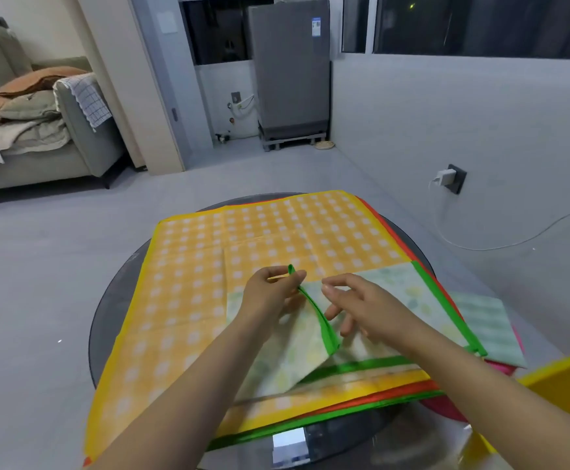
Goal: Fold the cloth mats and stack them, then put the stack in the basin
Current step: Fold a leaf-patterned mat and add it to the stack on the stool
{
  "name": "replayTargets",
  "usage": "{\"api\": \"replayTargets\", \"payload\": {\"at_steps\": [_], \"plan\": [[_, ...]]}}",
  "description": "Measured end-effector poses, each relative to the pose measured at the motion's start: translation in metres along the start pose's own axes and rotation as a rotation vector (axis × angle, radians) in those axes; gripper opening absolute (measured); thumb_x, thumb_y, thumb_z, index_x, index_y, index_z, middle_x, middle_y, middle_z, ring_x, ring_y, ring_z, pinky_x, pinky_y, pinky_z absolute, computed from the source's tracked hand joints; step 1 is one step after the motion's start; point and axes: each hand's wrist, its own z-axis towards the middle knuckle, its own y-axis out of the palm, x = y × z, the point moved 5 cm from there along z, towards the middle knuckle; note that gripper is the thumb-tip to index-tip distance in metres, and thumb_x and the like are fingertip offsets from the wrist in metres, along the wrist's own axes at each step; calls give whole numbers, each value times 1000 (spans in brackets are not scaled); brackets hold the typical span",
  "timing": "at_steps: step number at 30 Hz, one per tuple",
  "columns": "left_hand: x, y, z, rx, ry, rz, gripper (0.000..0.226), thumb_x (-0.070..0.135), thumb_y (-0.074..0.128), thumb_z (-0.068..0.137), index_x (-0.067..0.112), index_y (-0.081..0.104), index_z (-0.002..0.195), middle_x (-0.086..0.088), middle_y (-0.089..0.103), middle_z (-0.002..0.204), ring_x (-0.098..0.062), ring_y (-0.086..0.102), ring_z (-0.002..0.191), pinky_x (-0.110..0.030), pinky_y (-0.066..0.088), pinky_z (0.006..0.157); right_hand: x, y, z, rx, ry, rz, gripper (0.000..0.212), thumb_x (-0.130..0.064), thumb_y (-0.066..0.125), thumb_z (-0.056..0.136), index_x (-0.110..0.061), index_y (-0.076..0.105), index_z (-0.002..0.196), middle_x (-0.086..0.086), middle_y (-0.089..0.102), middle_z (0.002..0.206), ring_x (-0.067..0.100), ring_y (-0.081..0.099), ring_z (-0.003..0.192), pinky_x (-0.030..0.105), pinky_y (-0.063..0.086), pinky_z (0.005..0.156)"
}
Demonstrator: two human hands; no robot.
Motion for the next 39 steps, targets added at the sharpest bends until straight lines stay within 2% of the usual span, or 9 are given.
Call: {"api": "replayTargets", "payload": {"at_steps": [3,8,11,13,16,22,28,33,39], "plan": [[-6,6,1,-7,41,108,40,20,75,80,6,55,112,-17,63,103,-22,68,79,-29,59,69,6,2,-2,12,0,-159,41,-45,61,85,-33,48,122,-5,56,69,7,57,58,20,43,57],[2,8,4,6,249,434,27,27,69,85,10,64,106,-9,66,97,-14,65,77,-25,53,60,16,8,-3,16,6,-336,51,-28,64,85,-30,43,131,-4,55,74,12,57,65,32,51,64],[10,4,9,60,514,891,17,25,63,86,20,69,102,0,62,110,-15,55,102,-28,40,83,17,11,-3,1,-22,-426,50,-26,63,85,-30,43,131,1,58,74,20,60,72,40,50,70],[9,3,12,0,548,1060,19,28,61,87,26,68,105,4,62,115,-16,52,112,-36,37,95,18,13,-3,-5,-36,-451,49,-26,62,86,-30,42,131,1,58,74,22,61,75,40,50,70],[7,3,12,-71,547,1111,20,32,61,87,29,67,106,6,65,111,-17,55,109,-44,41,93,19,16,-4,-20,-55,-497,46,-24,59,88,-31,41,130,-4,53,73,22,60,75,40,49,68],[12,-12,6,-22,434,1098,22,34,68,83,28,64,103,3,61,102,-17,59,98,-38,47,86,21,6,10,52,-120,-587,50,-12,50,88,-33,39,132,-14,37,71,14,47,71,30,37,57],[10,-20,-16,-34,352,1082,31,41,72,79,23,57,100,7,60,86,-11,58,76,-24,45,59,23,-15,39,173,-183,-612,53,1,43,87,-33,48,127,-7,50,92,19,44,107,30,34,81],[2,-9,-28,-60,400,1118,31,45,68,81,23,56,100,5,55,93,-11,57,78,-27,48,67,26,-24,51,129,-228,-644,40,-3,41,94,-29,57,120,-8,47,98,16,45,109,29,29,95],[-5,6,-39,-116,621,1262,47,40,47,94,15,47,134,-5,35,144,-21,31,133,-30,29,106,33,-22,53,113,-202,-651,39,-3,36,94,-24,58,119,-3,46,103,18,44,108,27,35,89]]}}
